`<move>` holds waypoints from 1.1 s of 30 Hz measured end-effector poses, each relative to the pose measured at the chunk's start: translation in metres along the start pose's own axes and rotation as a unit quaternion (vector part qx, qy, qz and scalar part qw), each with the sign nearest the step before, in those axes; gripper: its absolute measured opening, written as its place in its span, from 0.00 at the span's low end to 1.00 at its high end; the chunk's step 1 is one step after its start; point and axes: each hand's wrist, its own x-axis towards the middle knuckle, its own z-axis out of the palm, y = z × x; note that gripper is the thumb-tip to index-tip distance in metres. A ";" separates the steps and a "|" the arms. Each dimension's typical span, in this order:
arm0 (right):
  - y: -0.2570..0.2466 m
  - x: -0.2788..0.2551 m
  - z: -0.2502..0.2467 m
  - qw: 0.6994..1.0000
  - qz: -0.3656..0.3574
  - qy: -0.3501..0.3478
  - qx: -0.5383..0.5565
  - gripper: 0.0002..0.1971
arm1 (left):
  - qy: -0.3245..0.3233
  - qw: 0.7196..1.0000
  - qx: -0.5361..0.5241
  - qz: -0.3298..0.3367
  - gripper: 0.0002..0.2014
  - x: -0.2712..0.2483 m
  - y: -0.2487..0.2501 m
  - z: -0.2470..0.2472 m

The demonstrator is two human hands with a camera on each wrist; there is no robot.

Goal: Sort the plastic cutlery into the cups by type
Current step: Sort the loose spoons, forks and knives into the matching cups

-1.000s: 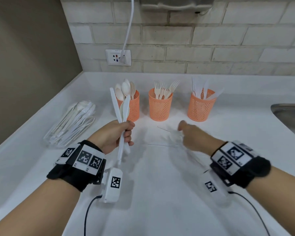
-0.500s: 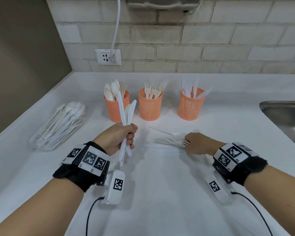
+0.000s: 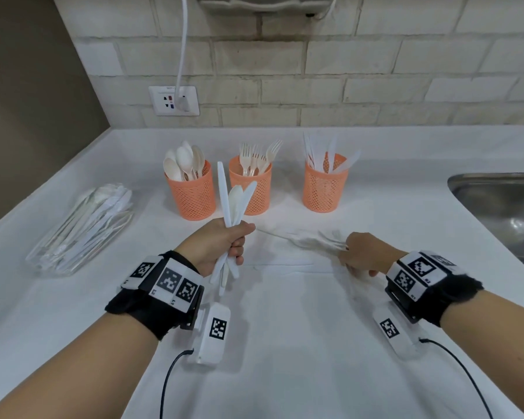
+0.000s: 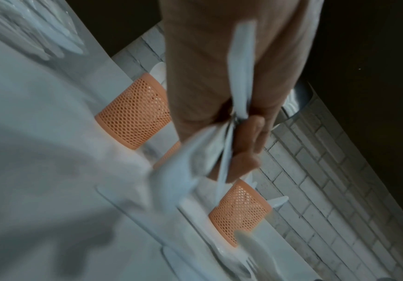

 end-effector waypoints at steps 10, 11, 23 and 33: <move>-0.067 -0.020 -0.019 0.954 -0.179 0.010 0.239 0.08 | 0.028 0.996 -0.061 0.052 0.11 0.003 -0.003 0.028; -0.080 -0.019 -0.015 0.952 -0.197 0.019 0.232 0.09 | 0.036 0.996 -0.069 0.050 0.10 0.003 -0.003 0.031; -0.141 -0.024 0.002 0.897 -0.375 -0.175 0.153 0.14 | 0.163 0.939 -0.303 -0.026 0.10 -0.001 -0.012 -0.021; -0.118 0.055 0.020 0.956 -0.251 0.029 -0.147 0.24 | 0.181 0.926 -0.332 0.000 0.16 -0.004 -0.014 -0.048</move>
